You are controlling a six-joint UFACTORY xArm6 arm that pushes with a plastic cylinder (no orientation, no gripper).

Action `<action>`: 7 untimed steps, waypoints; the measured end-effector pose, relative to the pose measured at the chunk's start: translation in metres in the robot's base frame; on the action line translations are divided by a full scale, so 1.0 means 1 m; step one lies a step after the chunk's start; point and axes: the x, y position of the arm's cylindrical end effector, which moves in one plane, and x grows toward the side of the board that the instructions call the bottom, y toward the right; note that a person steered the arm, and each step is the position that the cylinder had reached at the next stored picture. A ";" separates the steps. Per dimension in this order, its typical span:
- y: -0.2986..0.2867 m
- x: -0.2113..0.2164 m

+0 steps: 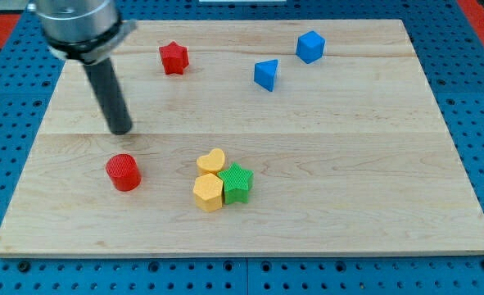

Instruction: Move the red circle to the group of block

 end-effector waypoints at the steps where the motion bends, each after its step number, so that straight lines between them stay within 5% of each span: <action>1: -0.003 0.049; 4: 0.044 0.085; 7: 0.023 0.122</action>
